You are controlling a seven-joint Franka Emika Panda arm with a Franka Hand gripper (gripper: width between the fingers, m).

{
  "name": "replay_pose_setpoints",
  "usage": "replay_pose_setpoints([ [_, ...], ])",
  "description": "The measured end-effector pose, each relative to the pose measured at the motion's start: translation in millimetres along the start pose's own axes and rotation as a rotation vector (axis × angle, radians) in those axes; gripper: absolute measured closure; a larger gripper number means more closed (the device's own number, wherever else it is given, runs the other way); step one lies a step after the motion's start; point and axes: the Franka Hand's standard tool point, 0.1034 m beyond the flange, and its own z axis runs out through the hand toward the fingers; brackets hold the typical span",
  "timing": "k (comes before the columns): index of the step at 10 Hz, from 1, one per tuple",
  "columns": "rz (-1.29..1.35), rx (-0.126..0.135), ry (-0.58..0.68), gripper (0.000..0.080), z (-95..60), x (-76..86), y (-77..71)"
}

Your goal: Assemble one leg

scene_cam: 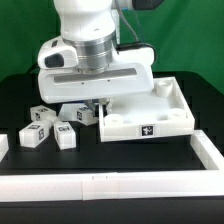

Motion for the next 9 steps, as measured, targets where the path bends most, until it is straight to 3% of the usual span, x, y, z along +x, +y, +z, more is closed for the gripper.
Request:
replay_pose_setpoints([
  [3, -0.008, -0.017, -0.004, 0.0748, 22.2, 28.2, 5.1],
  [5, -0.075, -0.022, 0.046, 0.0748, 26.7, 55.4, 1.1],
  [6, -0.205, 0.009, 0.076, 0.0748, 26.7, 59.5, 2.1],
  [9, -0.198, 0.014, 0.075, 0.0748, 28.0, 59.0, 4.4],
])
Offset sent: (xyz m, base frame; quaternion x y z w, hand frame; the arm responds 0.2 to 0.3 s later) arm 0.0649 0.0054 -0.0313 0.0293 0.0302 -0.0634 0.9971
